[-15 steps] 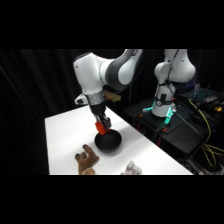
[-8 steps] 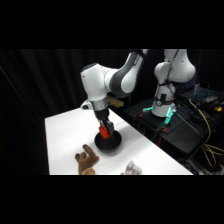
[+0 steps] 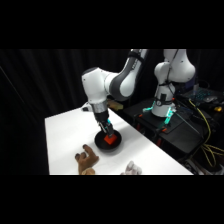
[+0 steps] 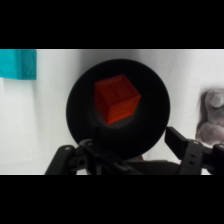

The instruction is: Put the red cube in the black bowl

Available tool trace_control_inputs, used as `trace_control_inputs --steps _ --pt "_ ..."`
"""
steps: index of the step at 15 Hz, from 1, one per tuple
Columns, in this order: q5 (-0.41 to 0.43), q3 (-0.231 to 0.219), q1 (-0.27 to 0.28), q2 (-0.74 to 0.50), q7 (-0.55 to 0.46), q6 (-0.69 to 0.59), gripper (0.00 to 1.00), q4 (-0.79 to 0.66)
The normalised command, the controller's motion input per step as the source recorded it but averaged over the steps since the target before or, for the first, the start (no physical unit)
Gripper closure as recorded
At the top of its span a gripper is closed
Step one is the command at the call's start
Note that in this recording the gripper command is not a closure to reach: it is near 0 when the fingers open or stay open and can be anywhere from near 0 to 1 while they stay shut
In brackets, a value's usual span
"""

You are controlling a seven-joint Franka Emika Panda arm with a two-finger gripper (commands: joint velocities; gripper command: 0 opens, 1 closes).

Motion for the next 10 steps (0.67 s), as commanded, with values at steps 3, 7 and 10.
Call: trace_control_inputs --steps 3,7,10 --pt "-0.137 -0.067 0.121 -0.5 0.35 -0.4 0.0 -0.04" --pt "-0.082 -0.074 0.068 -0.37 0.24 -0.5 0.0 0.14" --pt "-0.099 -0.065 0.057 -0.29 0.16 -0.37 0.0 0.17"
